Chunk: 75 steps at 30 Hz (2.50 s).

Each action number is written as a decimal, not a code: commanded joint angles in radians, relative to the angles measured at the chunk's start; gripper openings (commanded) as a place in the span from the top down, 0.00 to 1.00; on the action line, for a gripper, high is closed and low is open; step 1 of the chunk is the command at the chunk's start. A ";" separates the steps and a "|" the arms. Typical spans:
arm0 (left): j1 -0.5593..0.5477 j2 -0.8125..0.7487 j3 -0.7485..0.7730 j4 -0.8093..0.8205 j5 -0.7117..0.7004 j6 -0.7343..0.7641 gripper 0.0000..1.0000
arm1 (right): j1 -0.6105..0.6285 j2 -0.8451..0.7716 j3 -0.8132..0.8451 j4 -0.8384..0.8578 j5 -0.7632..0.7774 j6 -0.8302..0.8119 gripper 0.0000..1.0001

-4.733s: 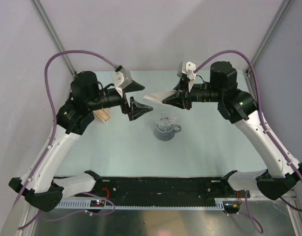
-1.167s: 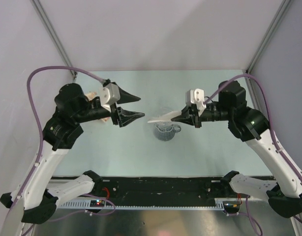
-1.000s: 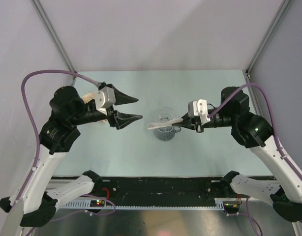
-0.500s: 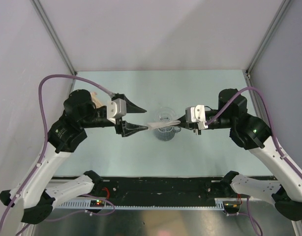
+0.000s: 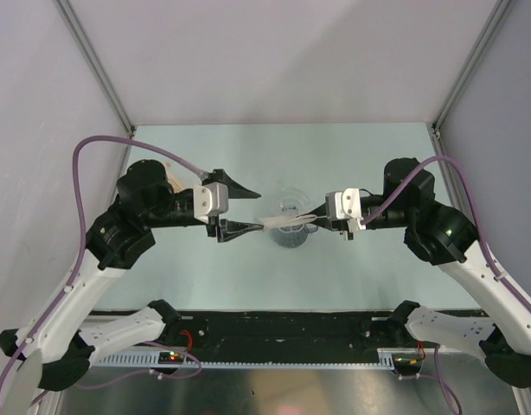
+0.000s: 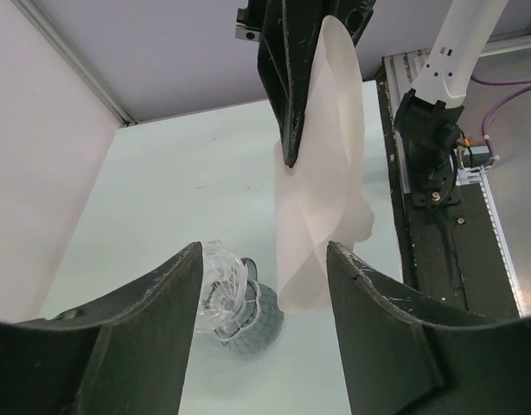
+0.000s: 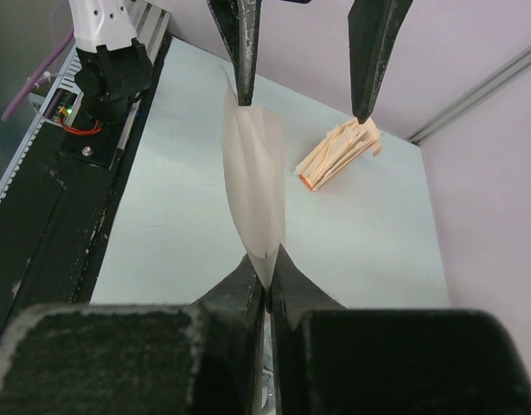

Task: Place the coffee filter in the dripper

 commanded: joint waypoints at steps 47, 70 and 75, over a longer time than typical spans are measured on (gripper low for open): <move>-0.052 0.301 0.255 -0.098 -0.415 -0.230 1.00 | -0.325 -0.076 -0.118 -0.028 -0.025 0.265 0.19; -0.014 0.427 0.372 -0.082 -0.254 -0.808 1.00 | -0.213 -0.020 -0.231 0.313 0.336 -0.021 0.01; -0.016 0.429 0.361 -0.077 -0.325 -0.858 1.00 | -0.196 -0.013 -0.232 0.395 0.311 -0.011 0.03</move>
